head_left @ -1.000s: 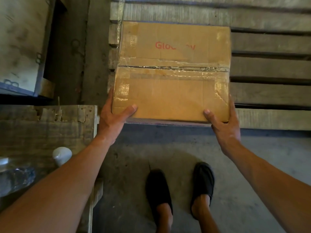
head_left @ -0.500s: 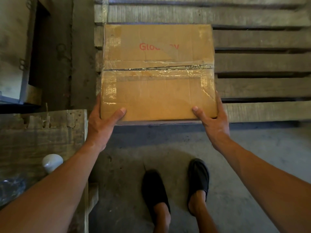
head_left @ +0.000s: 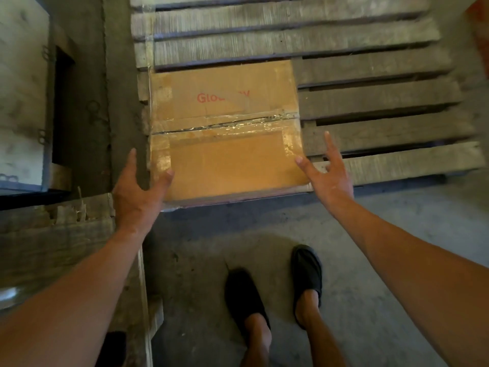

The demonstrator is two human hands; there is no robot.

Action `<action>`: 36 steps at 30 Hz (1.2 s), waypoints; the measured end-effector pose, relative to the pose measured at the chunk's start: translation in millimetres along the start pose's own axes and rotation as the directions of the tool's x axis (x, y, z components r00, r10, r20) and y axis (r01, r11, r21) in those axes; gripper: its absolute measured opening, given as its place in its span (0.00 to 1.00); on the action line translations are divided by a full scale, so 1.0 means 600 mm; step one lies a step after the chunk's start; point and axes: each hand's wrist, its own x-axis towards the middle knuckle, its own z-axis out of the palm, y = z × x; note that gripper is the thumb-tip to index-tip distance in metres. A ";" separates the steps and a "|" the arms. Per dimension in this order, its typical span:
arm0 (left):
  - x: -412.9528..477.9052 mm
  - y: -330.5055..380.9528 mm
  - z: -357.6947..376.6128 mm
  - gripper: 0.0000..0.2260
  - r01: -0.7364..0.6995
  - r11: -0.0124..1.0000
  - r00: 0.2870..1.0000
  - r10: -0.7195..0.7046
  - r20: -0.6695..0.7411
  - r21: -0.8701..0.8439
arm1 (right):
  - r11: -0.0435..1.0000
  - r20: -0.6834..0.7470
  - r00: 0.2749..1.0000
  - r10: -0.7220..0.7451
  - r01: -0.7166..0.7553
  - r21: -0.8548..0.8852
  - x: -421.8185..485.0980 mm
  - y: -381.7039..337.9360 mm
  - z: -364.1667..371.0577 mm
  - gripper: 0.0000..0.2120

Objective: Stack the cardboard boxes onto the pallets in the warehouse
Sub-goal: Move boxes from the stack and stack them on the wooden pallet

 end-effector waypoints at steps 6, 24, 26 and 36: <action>-0.017 0.228 -0.045 0.33 -0.374 0.891 0.921 0.325 0.212 0.258 | 0.996 -0.230 0.970 -0.076 0.063 -0.061 -0.041 -0.119 -0.208 0.36; -0.448 1.122 0.403 0.39 -0.932 0.345 0.218 0.777 0.590 -0.110 | 0.969 -0.773 0.585 0.245 -0.182 0.170 -0.162 0.028 -1.059 0.37; -0.522 1.170 0.468 0.38 -0.932 0.321 0.150 0.769 0.621 -0.171 | 0.951 -0.779 0.547 0.305 -0.214 0.222 -0.184 0.086 -1.119 0.37; -0.756 1.276 0.809 0.38 -0.929 0.144 -0.170 0.653 0.738 -0.342 | 0.828 -0.769 0.330 0.548 -0.345 0.442 -0.209 0.354 -1.304 0.37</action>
